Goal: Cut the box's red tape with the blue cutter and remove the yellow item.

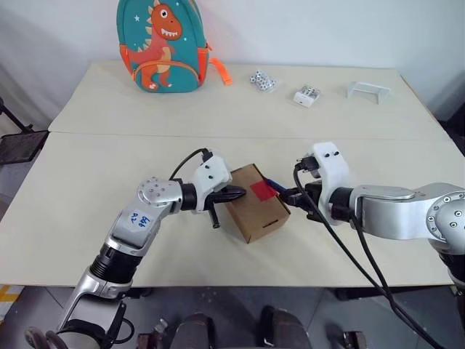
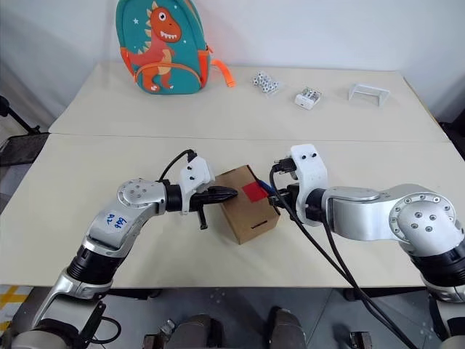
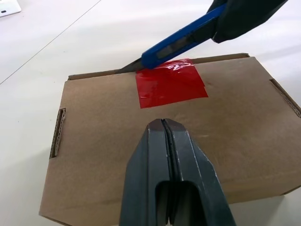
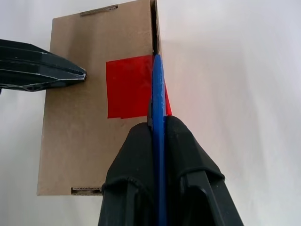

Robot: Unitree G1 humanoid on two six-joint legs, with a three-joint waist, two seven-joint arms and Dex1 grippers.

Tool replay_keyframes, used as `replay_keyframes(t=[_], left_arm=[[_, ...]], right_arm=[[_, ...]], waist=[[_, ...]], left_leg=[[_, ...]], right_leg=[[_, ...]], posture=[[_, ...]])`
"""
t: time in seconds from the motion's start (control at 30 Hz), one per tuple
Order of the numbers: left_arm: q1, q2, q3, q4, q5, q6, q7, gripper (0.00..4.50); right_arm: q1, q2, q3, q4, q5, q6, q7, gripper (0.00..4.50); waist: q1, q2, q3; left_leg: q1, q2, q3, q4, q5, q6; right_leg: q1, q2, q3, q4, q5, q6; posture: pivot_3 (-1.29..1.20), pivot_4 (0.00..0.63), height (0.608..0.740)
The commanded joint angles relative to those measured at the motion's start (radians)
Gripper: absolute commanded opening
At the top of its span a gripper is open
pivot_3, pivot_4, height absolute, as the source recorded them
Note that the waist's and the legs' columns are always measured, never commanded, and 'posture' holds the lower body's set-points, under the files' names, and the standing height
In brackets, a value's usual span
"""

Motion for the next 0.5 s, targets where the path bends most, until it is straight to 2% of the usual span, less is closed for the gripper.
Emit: replay_keyframes(t=[0.03, 0.5], left_arm=[[0.034, -0.006, -0.050, 0.014, 0.024, 0.034, 0.002, 0.00], [0.051, -0.024, -0.073, 0.025, 0.034, 0.029, 0.006, 0.00]], right_arm=[[0.036, -0.030, 0.010, -0.047, 0.026, 0.010, 0.035, 0.09], [0.127, -0.208, -0.018, -0.137, 0.026, -0.045, 0.164, 0.09]], waist=[[0.001, 0.000, 0.000], [0.004, 0.001, -0.001]], left_leg=[[0.000, 0.000, 0.000, 0.000, 0.000, 0.000], [0.001, 0.000, -0.001, 0.000, -0.001, 0.001]], right_leg=[[0.000, 0.000, 0.000, 0.000, 0.000, 0.000], [0.002, 0.000, 0.000, -0.002, 0.000, 0.000]], posture=[[0.00, 0.150, 0.740], [0.00, 0.150, 0.740]])
